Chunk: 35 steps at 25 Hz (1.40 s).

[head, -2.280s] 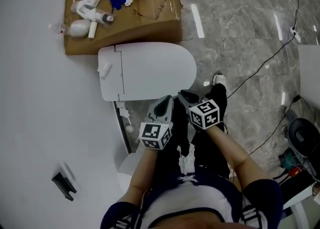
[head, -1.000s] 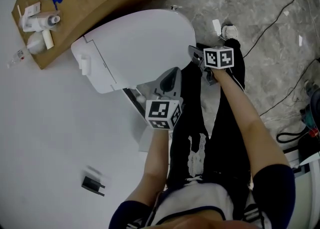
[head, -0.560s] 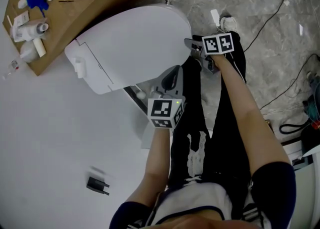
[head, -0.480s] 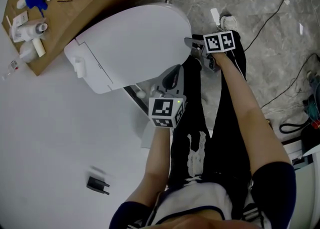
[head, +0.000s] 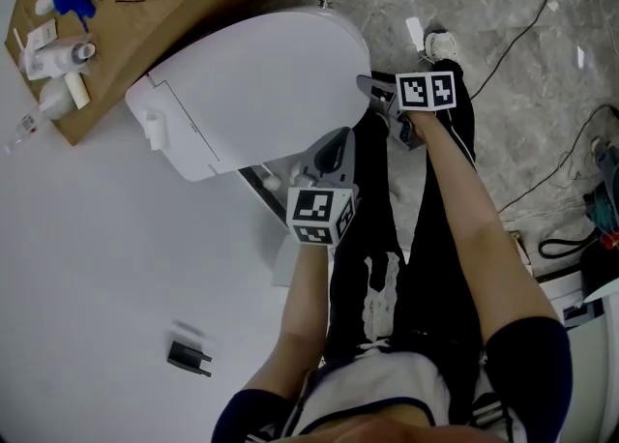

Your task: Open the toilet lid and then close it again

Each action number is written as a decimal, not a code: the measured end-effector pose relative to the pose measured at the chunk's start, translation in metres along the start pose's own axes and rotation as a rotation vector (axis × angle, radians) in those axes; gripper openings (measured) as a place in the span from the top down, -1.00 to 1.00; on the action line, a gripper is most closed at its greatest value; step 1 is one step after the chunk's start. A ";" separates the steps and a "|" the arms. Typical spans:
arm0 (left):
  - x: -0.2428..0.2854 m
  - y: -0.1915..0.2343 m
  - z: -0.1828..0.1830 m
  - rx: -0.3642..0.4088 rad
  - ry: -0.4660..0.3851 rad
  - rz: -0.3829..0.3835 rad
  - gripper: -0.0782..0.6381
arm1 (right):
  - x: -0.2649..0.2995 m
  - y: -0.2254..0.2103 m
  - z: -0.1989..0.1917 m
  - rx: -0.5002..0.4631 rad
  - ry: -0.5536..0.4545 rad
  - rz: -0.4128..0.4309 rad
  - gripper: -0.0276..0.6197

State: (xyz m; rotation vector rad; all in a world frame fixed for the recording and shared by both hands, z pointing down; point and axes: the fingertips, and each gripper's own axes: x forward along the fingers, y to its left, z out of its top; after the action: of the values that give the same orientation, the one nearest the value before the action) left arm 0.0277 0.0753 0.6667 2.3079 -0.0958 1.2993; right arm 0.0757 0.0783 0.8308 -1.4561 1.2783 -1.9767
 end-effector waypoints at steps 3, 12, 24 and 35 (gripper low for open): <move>-0.004 -0.001 0.003 0.002 -0.010 0.000 0.76 | -0.009 0.012 0.000 0.008 -0.005 -0.005 0.40; -0.023 -0.002 0.005 -0.041 -0.058 0.008 0.76 | -0.036 0.056 -0.005 -0.049 0.058 -0.001 0.45; -0.060 0.003 0.011 -0.097 -0.157 0.048 0.76 | -0.068 0.125 -0.015 -0.151 0.083 0.057 0.52; -0.083 -0.008 -0.009 0.029 -0.179 0.099 0.43 | -0.087 0.184 -0.024 -0.272 0.081 0.136 0.53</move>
State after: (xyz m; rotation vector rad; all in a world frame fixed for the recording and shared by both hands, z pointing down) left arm -0.0224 0.0725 0.5997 2.4682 -0.2561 1.1440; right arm 0.0506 0.0568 0.6285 -1.3755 1.6892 -1.8456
